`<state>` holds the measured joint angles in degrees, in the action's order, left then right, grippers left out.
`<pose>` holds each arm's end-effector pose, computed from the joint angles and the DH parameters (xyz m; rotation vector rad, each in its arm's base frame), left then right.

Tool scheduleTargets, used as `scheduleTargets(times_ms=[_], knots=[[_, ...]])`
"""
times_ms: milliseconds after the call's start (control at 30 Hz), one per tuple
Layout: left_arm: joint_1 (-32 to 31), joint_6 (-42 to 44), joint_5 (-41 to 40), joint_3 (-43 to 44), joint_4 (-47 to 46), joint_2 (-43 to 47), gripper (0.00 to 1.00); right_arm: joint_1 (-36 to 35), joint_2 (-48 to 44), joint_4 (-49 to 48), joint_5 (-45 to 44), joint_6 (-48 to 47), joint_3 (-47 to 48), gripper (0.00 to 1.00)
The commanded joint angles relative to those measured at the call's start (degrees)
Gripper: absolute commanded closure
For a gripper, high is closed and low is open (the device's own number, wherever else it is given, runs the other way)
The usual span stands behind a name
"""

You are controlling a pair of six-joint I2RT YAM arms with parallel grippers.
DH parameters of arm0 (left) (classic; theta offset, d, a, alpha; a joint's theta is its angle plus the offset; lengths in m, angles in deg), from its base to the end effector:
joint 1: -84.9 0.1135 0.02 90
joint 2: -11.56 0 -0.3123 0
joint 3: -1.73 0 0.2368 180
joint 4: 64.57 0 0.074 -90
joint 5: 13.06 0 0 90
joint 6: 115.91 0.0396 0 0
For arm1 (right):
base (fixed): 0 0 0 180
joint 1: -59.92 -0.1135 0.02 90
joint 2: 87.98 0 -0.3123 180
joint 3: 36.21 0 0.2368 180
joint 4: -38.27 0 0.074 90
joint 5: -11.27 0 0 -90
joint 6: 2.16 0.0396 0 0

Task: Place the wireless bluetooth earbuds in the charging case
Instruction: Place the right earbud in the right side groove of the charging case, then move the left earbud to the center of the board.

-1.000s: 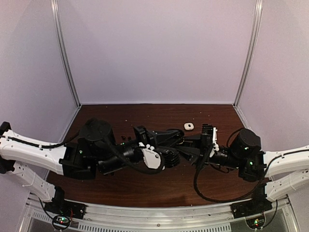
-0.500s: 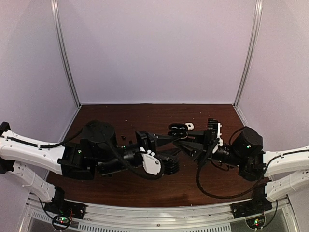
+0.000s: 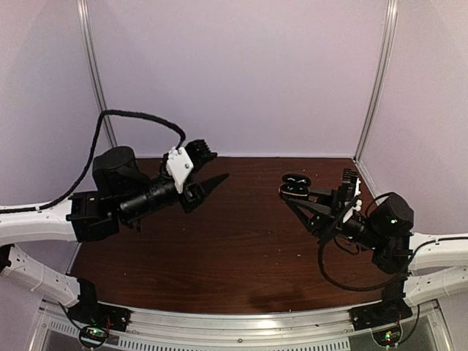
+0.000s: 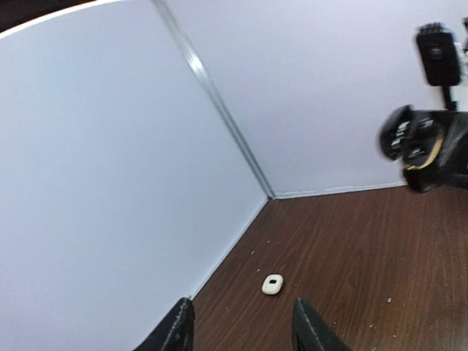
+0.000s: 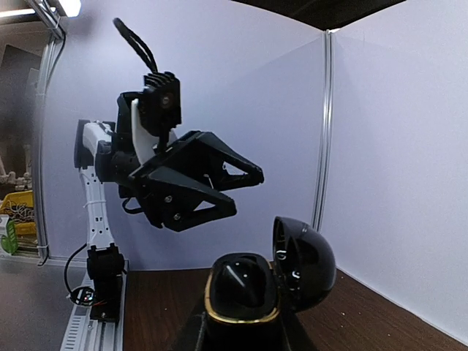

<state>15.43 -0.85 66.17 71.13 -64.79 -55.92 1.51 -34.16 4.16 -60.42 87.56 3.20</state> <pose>0.0946 -0.2314 0.4141 1.0326 1.1599 -0.4714 0.0785 0.1514 0.3443 -0.8865 0.9764 1.0681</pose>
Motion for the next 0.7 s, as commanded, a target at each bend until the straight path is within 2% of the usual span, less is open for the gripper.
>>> scheduleTargets(times_ms=[0,167,300,400,467,667], knots=[[12.4,-25.3,3.7,-2.9,3.0,2.0,0.52,1.5,-4.2,4.6,-2.5,2.6,-0.4,1.00],[26.9,-40.5,8.8,-3.4,11.4,-2.5,0.52,2.7,-6.7,10.4,-4.2,3.2,0.2,1.00],[32.7,-44.8,10.8,-4.1,14.2,-7.6,0.55,3.5,-7.3,12.8,-4.3,3.7,0.7,1.00],[33.9,-42.8,10.4,-4.2,14.6,-11.8,0.55,4.0,-7.6,14.1,-3.8,3.5,0.9,1.00],[34.0,-39.4,9.0,-2.4,18.3,-15.6,0.54,4.3,-7.6,14.6,-3.7,3.5,0.9,1.00],[35.0,-27.3,6.4,10.9,35.6,-31.3,0.53,5.8,-7.9,15.6,-2.2,3.8,1.1,1.00]])
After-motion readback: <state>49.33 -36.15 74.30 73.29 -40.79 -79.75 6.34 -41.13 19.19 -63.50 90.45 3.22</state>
